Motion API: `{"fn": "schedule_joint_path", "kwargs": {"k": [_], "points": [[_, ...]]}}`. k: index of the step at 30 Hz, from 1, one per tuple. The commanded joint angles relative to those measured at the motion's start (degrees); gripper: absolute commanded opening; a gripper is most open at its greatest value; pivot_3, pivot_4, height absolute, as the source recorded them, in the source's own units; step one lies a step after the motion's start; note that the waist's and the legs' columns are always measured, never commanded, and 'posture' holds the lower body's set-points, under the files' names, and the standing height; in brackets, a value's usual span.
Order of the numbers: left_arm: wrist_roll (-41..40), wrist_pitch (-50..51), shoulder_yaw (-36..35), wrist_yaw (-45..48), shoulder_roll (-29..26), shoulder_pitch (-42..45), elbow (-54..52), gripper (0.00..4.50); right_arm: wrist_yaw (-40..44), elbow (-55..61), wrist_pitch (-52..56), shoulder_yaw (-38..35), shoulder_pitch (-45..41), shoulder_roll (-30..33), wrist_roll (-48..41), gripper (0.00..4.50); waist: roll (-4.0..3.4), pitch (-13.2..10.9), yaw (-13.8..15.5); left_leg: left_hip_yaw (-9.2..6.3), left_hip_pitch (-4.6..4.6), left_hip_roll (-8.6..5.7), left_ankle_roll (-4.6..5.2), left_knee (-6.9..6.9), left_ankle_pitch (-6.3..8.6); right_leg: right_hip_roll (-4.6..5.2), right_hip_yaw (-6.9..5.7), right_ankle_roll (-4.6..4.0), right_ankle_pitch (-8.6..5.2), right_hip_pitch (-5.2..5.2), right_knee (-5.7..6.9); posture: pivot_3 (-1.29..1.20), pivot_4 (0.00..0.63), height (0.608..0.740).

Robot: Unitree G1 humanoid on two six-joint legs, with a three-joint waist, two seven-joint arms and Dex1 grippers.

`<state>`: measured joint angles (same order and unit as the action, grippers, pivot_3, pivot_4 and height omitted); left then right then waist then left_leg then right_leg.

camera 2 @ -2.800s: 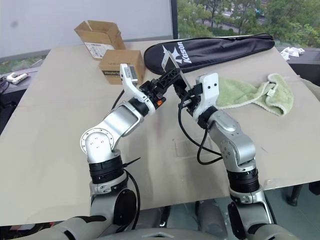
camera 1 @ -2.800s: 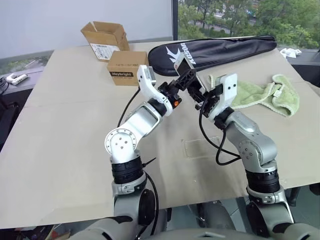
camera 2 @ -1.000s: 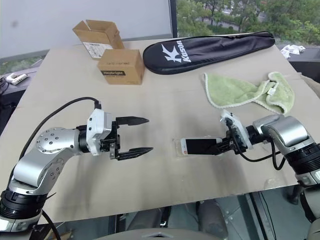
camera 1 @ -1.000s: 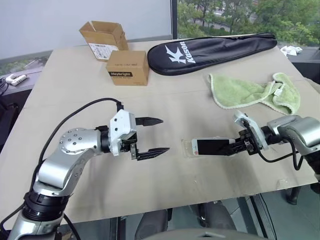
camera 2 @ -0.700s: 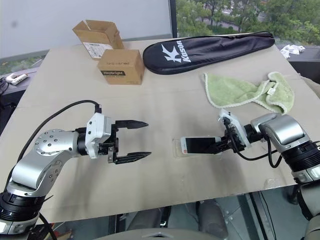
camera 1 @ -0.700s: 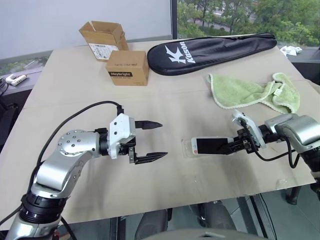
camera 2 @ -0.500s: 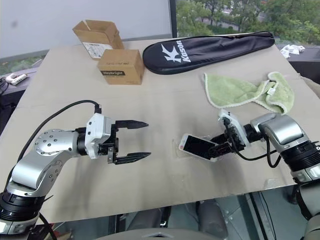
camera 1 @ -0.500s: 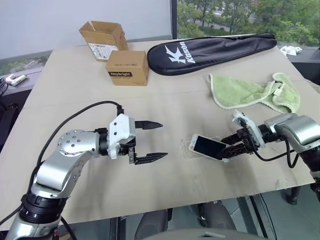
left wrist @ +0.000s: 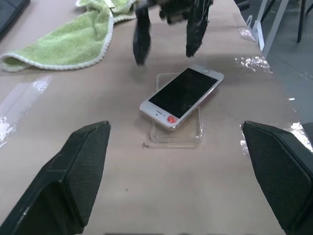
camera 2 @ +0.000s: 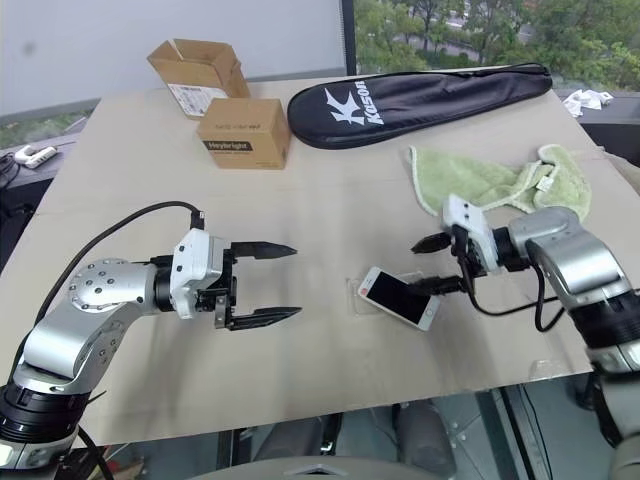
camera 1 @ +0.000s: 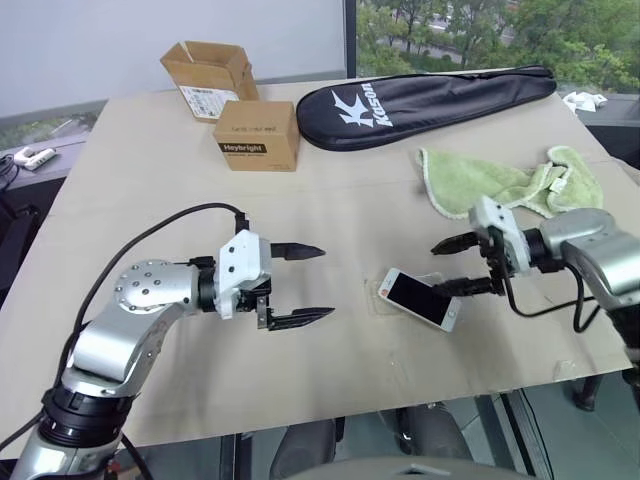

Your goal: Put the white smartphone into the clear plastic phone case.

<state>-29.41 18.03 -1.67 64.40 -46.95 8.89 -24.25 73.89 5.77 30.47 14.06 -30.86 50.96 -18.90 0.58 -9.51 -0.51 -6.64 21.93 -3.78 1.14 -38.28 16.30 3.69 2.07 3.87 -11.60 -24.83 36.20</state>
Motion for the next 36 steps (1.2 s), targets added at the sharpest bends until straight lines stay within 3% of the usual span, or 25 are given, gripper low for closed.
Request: {"fn": "schedule_joint_path", "kwargs": {"k": [1, 5, 11, 20, 27, 36], "points": [[-0.7, -0.86, -1.62, 0.64, -0.73, -0.15, -1.49, 4.5, -3.89, 10.9, -1.11, -4.22, 5.86, 1.71, 0.37, 4.45, 0.0, 0.0, 0.03, 0.0, 0.0, 0.0, 0.0, 0.0, 0.0, 0.01, 0.0, 0.0, 0.0, 0.01, 0.0, 0.0, 0.15, 0.74], [-2.01, -0.32, -1.9, 1.96, -0.88, -0.07, -1.15, 4.5, -11.16, 20.97, 4.77, -9.69, 14.52, -0.32, -3.58, 4.45, 0.02, 0.01, -0.04, 0.04, -0.02, 0.01, -0.01, -0.02, -0.01, 0.15, 0.07, 0.0, 0.0, 0.0, 0.07, 0.0, 0.15, 0.74], [-2.06, 0.22, -0.17, 6.65, -2.57, 1.41, 1.69, 4.5, -19.31, 26.45, 8.05, -10.54, 20.77, -2.53, -2.17, 4.45, 0.02, 0.01, -0.11, 0.08, -0.11, 0.0, 0.0, -0.05, -0.01, -0.04, 0.1, 0.0, 0.0, 0.07, 0.15, 0.0, 0.15, 0.74], [0.12, -1.34, 0.85, 9.74, -3.17, 3.89, 5.43, 4.5, -24.79, 27.29, 13.74, -8.37, 21.08, -2.41, -1.43, 4.45, 0.02, 0.01, -0.11, 0.09, -0.11, 0.0, 0.0, -0.05, -0.01, -0.07, 0.1, -0.01, 0.0, 0.06, 0.15, 0.0, 0.15, 0.74], [-0.02, -0.59, 1.08, 9.12, -2.97, 4.5, 4.54, 4.5, -24.24, 30.13, 18.17, -7.17, 21.8, -1.67, -4.13, 4.45, 0.02, 0.01, -0.14, 0.08, -0.11, 0.0, 0.01, -0.05, -0.01, -0.06, 0.09, 0.0, 0.0, 0.06, 0.14, 0.0, 0.15, 0.74], [-0.43, 0.39, 1.39, 8.65, -2.71, 5.39, 3.85, 4.5, -28.35, 30.28, 19.97, -4.45, 21.97, -0.73, -0.24, 4.45, 0.02, 0.01, -0.11, 0.08, -0.11, 0.0, 0.0, -0.06, -0.01, -0.06, 0.08, 0.0, 0.0, 0.06, 0.15, 0.0, 0.15, 0.74]]}}
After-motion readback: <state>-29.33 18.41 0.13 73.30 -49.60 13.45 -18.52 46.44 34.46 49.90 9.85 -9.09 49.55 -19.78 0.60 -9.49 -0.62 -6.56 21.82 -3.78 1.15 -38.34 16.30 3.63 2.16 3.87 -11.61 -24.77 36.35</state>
